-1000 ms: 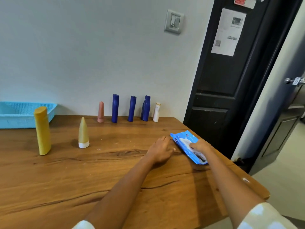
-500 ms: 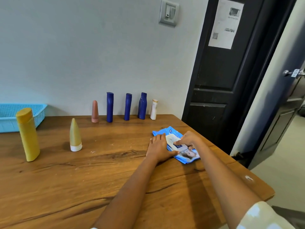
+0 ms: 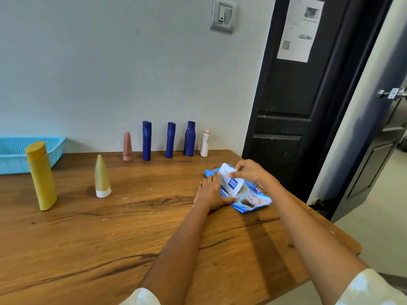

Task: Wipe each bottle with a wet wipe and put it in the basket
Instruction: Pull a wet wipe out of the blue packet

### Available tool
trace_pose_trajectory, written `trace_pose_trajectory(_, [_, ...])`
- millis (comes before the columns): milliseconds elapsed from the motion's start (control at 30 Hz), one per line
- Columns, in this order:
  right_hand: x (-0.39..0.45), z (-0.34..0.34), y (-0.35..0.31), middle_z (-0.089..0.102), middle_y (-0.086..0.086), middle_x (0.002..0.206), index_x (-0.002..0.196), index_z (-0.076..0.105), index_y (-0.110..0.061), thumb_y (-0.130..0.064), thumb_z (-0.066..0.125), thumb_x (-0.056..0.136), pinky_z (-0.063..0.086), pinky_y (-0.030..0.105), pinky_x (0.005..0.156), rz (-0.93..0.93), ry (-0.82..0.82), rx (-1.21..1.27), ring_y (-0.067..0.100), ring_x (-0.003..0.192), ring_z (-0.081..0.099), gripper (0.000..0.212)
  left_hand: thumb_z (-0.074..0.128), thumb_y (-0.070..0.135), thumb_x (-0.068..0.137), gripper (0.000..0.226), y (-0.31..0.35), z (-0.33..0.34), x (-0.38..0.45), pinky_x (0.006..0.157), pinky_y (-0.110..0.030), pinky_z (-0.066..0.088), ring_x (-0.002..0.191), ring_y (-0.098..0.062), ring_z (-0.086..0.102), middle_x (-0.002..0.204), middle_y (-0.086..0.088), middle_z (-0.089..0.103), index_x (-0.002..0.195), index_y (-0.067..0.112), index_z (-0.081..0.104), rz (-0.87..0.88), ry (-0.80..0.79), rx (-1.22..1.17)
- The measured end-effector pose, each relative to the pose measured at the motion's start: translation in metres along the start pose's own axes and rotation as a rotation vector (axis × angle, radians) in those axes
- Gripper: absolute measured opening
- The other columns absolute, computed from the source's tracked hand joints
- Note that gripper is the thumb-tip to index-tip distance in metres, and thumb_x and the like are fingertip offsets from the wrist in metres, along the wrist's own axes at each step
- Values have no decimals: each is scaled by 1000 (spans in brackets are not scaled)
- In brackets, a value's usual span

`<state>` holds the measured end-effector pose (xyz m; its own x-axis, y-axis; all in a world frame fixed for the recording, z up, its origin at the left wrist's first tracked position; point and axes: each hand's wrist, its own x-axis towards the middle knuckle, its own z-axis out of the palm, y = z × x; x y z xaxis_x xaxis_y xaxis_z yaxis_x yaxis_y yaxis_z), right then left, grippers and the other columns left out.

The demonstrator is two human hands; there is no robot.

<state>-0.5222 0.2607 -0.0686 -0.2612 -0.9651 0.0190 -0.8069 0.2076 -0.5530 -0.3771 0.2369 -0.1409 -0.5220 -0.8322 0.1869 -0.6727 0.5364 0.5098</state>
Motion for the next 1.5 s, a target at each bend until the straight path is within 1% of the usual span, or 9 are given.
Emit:
trace_pose_trajectory(133, [-8, -4, -7, 66, -1, 89, 91, 67, -16, -45, 45, 95, 49, 30, 83, -10, -52, 280, 13, 85, 61, 37, 65, 63, 73, 117, 5, -3, -5, 115, -43, 20, 143, -27, 21, 156, -10, 17, 150, 11, -8, -37, -3, -105])
trace_pose_trajectory(233, [-10, 2, -6, 69, -1, 98, 93, 72, -19, -40, 45, 96, 49, 34, 90, -20, -88, 297, 16, 98, 62, 33, 62, 70, 70, 122, 4, -6, -4, 115, -46, 23, 142, -30, 21, 157, -10, 17, 149, 14, -13, -70, -18, -177])
trace_pose_trajectory(300, [-11, 5, -4, 68, -3, 100, 93, 72, -19, -31, 51, 95, 51, 31, 88, -53, -129, 206, 14, 98, 62, 24, 63, 71, 67, 126, 6, -6, -4, 114, -48, 25, 142, -30, 21, 157, -11, 14, 148, 16, -17, -84, -14, -229])
trace_pose_trajectory(433, [-19, 12, -3, 63, -8, 94, 105, 69, -14, -14, 55, 93, 46, 11, 60, -78, -99, 132, 7, 85, 58, 18, 70, 63, 68, 125, 3, -9, -4, 114, -49, 24, 143, -28, 18, 158, -8, 9, 148, 18, -14, -74, 45, -320])
trace_pose_trajectory(633, [-16, 15, 25, 65, 3, 100, 88, 66, -17, -12, 61, 88, 49, 26, 74, 35, 250, 55, 10, 90, 56, 7, 74, 60, 65, 125, 0, -9, -2, 111, -52, 30, 141, -27, 26, 157, -6, 14, 148, 24, -11, -83, 23, -336])
trace_pose_trajectory(933, [-17, 11, 27, 69, 3, 94, 89, 73, -12, -20, 71, 81, 56, 32, 82, 130, 60, -171, 14, 91, 62, 12, 77, 55, 65, 123, 1, -8, -4, 110, -50, 33, 140, -26, 27, 155, -7, 18, 149, 24, -8, -62, 52, -337])
trace_pose_trajectory(1133, [-18, 15, 22, 66, 2, 97, 88, 63, -14, -16, 57, 89, 44, 22, 61, 109, 223, -165, 8, 83, 55, 7, 77, 54, 65, 123, 1, -9, -4, 110, -50, 33, 140, -26, 27, 155, -7, 17, 149, 25, -7, -65, 47, -352])
trace_pose_trajectory(1333, [-21, 20, 24, 61, 3, 94, 93, 47, -19, -21, 40, 98, 54, 37, 76, 126, 343, -37, 18, 82, 63, 9, 77, 56, 64, 126, 2, -10, -4, 107, -46, 37, 136, -25, 32, 150, -8, 23, 149, 25, -12, -72, 49, -333])
trace_pose_trajectory(1500, [-20, 24, 21, 63, 8, 103, 98, 53, -16, -33, 46, 97, 46, 29, 70, 121, 374, 46, 14, 82, 56, 19, 76, 56, 65, 127, 1, -11, -5, 105, -45, 40, 131, -24, 36, 146, -9, 23, 147, 28, -16, -61, 39, -334])
